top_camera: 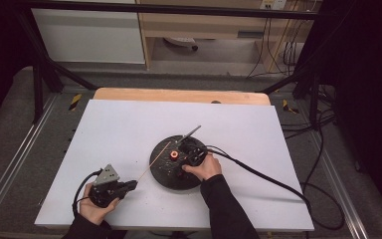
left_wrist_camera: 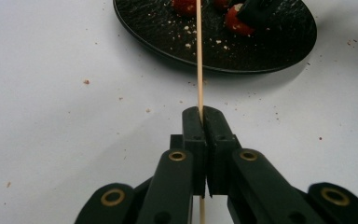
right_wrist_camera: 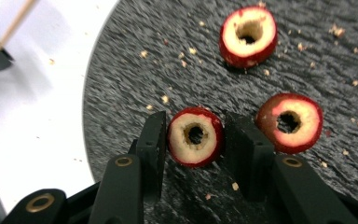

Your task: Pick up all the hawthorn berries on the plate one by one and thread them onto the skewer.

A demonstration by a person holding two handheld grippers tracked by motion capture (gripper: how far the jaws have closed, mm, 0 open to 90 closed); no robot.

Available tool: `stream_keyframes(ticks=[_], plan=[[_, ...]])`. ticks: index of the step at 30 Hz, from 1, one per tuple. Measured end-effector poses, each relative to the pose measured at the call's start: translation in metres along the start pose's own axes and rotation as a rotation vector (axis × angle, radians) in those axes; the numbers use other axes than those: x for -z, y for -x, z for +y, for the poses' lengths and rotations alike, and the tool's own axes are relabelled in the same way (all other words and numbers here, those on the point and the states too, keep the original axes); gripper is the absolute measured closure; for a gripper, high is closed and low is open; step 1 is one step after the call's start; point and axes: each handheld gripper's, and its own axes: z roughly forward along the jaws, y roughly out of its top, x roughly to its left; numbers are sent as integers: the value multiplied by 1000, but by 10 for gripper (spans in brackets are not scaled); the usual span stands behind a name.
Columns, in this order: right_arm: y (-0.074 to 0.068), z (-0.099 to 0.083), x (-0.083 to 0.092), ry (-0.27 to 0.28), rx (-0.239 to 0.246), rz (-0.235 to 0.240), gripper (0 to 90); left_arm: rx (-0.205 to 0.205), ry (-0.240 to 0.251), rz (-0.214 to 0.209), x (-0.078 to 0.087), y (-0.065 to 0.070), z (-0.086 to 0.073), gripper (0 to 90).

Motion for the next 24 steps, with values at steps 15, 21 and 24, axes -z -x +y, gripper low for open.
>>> stream_keyframes(ticks=[15, 21, 24], plan=[[-3, -4, 32, 171, -4, -23, 608, 6, 20, 6, 1, 2, 0, 879], [0, -10, 38, 239, -9, -22, 608, 5, 17, 5, 0, 3, 0, 879], [2, -15, 40, 286, -17, -27, 608, 9, 20, 4, 0, 4, 0, 879]])
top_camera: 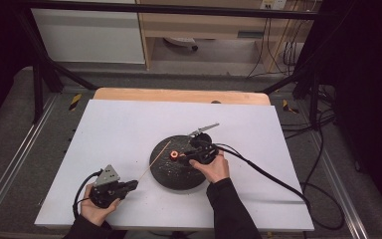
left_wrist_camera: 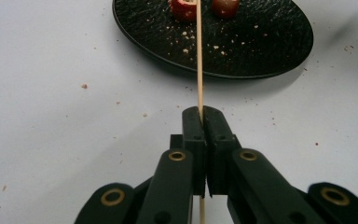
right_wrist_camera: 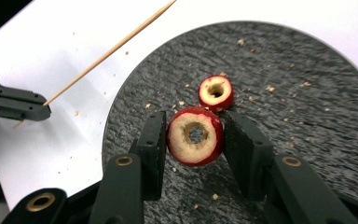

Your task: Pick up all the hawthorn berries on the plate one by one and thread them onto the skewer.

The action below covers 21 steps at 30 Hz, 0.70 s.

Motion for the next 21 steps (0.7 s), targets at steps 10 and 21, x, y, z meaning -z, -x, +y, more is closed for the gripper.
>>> stream_keyframes(ticks=[10, 21], plan=[[4, -16, 7, 164, -61, 36, 609, 7, 10, 0, -1, 3, 0, 879], [5, -32, 1, 314, -145, 89, 609, 16, 27, 7, -1, 5, 0, 879]])
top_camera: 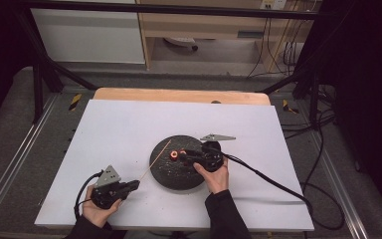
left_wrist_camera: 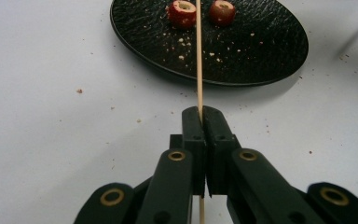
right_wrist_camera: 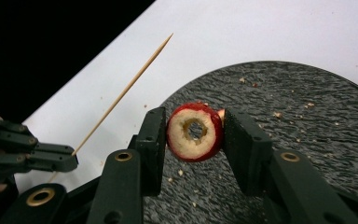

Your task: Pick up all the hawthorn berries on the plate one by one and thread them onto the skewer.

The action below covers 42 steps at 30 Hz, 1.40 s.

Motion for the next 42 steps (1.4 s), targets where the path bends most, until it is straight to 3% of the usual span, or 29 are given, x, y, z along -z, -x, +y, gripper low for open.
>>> stream_keyframes(ticks=[13, 16, 24, 42], plan=[[1, -16, -8, 219, -103, 39, 610, 14, 13, 12, -1, 3, 0, 880], [1, -17, -8, 241, -105, 40, 610, 12, 13, 14, -1, 4, 0, 880], [-1, -21, -10, 361, -136, 34, 611, 23, 25, 24, -1, 5, 0, 879], [7, -8, -12, 492, -183, 55, 611, 31, 51, 21, -5, 12, 3, 879]])
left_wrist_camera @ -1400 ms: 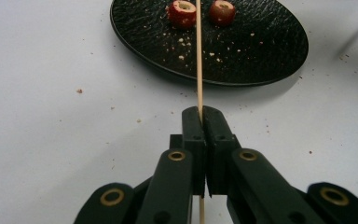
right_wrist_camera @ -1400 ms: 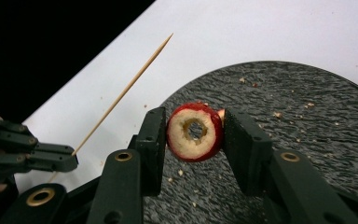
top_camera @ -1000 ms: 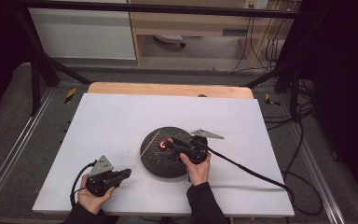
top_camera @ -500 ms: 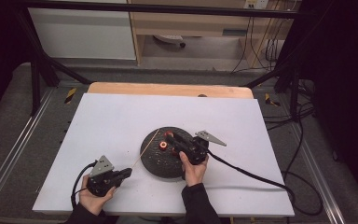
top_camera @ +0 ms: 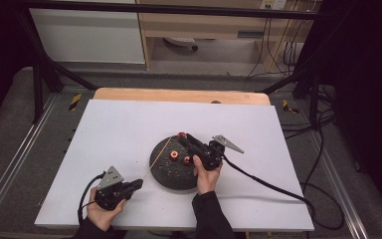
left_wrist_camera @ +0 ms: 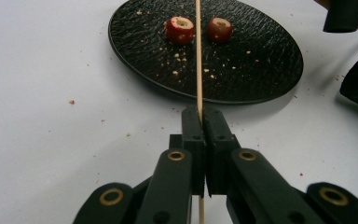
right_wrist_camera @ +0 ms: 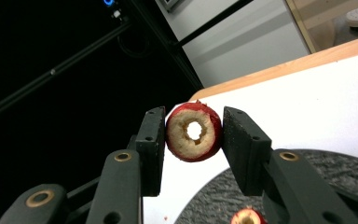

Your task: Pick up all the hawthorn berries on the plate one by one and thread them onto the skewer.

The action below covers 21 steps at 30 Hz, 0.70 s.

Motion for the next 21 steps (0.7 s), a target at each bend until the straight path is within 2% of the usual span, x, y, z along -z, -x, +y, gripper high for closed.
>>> stream_keyframes(ticks=[4, 9, 21], plan=[[2, 3, -3, 37, -24, 0, 611, 1, 5, -1, -1, 1, 1, 880], [3, 4, -5, 62, -25, -4, 611, 3, 11, -6, -2, 3, 1, 879], [0, 4, -8, 68, -4, 3, 611, 4, 11, -29, -7, 9, 2, 880]])
